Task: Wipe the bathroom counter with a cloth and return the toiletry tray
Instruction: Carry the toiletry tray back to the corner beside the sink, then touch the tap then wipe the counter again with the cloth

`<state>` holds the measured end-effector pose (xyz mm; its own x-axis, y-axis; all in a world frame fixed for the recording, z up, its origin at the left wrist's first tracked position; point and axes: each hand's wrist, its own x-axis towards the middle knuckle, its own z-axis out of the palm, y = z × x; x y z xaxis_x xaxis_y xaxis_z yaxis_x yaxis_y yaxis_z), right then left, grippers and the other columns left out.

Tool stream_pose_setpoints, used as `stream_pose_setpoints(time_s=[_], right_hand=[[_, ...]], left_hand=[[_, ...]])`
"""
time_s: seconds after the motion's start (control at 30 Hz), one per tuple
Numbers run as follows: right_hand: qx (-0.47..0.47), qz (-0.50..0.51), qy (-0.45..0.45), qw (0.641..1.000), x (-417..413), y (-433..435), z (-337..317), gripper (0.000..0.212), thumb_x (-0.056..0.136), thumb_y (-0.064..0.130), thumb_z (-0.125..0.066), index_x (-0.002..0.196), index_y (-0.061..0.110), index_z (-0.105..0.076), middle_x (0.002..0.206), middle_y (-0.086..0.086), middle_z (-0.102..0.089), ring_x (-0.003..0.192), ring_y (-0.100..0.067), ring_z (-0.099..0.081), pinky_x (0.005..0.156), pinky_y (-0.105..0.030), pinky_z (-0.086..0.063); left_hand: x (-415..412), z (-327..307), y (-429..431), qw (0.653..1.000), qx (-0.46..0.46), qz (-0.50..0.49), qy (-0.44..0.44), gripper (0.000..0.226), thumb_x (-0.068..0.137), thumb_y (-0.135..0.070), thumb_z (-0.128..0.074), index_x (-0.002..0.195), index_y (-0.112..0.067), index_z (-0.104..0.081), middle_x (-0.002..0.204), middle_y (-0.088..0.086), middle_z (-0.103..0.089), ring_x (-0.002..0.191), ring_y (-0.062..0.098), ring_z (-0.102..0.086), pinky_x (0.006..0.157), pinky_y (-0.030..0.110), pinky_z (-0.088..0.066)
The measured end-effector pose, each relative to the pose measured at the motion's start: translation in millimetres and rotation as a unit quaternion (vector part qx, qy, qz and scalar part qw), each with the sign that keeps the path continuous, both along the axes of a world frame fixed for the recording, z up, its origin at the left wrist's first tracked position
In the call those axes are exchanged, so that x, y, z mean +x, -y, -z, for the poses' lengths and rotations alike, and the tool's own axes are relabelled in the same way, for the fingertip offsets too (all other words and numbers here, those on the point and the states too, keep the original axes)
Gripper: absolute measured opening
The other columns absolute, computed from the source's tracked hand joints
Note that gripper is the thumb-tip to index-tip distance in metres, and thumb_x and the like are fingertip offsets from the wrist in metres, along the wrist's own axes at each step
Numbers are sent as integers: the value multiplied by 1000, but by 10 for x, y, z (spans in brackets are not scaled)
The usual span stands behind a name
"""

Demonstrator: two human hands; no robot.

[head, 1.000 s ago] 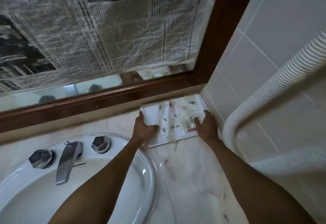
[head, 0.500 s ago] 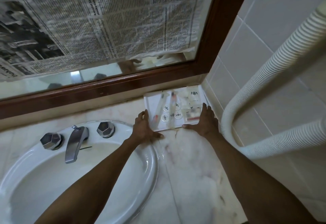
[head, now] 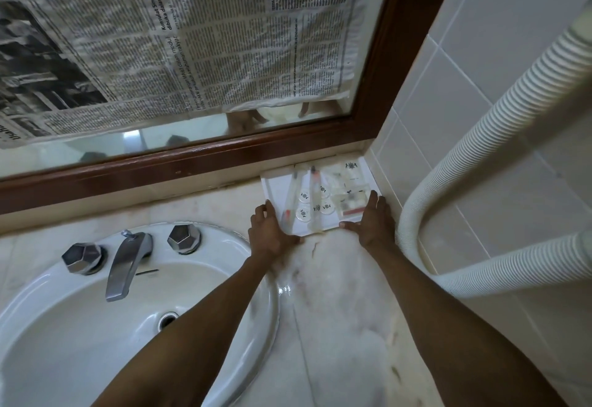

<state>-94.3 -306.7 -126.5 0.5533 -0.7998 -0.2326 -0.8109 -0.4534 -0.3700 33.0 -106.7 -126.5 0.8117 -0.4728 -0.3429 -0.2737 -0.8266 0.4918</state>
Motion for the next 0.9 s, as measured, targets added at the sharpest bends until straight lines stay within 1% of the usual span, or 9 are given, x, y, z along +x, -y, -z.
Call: stream_pose_setpoints(time_s=[0.2,0.27,0.33,0.4,0.5,0.6,0.73,0.8,0.9], right_hand=[[-2,-3,-13,1000,8,-82,-54,101,72,43,-83,147,6,-25,148,-21,-33,138,-38,-33,109,-48,-35],[-35,-23,1,999,44,-173,-164,84,82,27,-76,147,6,-27,148,-20,-34,137,-38,-36,106,-47,-37],[-82,-58,65,993,119,-318,-315,68,85,14,-68,143,5,-35,145,-17,-40,133,-36,-41,104,-48,-41],[-88,-77,144,983,252,-558,-534,55,86,11,-63,137,6,-43,139,-12,-48,128,-32,-46,101,-46,-43],[-80,-101,216,968,576,-1047,-882,41,90,12,-58,130,7,-51,133,-10,-54,121,-30,-52,96,-43,-46],[-48,-150,272,949,988,-1694,-1104,33,89,14,-59,122,11,-56,123,-6,-60,104,-26,-61,86,-39,-50],[-13,-249,303,920,1511,-2774,-1251,32,85,15,-62,117,18,-58,115,2,-63,94,-19,-62,79,-31,-49],[0,-288,315,904,1729,-3357,-1268,32,84,16,-62,116,20,-58,113,3,-63,93,-19,-62,79,-32,-51],[18,-317,319,893,2000,-4234,-1244,27,86,19,-60,113,21,-57,111,4,-63,89,-16,-62,78,-35,-53]], left_hand=[[40,-70,-20,1000,17,10,-16,123,63,-54,-88,156,-11,-19,151,10,-35,135,35,-39,101,47,-44],[116,-143,-102,999,5,35,-23,104,67,-51,-84,150,-14,-32,143,10,-46,132,36,-45,99,47,-46],[201,-254,-282,998,-17,61,-7,86,75,-43,-80,146,-16,-43,140,9,-55,130,34,-49,101,44,-47],[279,-396,-565,997,-43,70,6,65,84,-34,-76,142,-19,-52,136,4,-62,123,27,-57,98,38,-49],[383,-623,-1136,994,-90,59,18,37,91,-33,-68,127,-24,-63,111,-9,-74,94,16,-70,87,32,-53],[476,-851,-1867,990,-134,28,41,28,92,-31,-64,119,-26,-67,93,-14,-75,87,11,-70,88,32,-53],[626,-1085,-2989,982,-179,-3,55,26,92,-23,-61,117,-22,-69,94,-6,-77,77,7,-70,76,26,-53],[719,-1145,-3575,981,-181,-33,64,28,91,-28,-59,118,-26,-67,91,-10,-75,75,2,-67,72,28,-53],[851,-1143,-4461,977,-183,-83,76,27,92,-31,-59,118,-31,-67,92,-18,-72,72,3,-67,76,31,-56]])
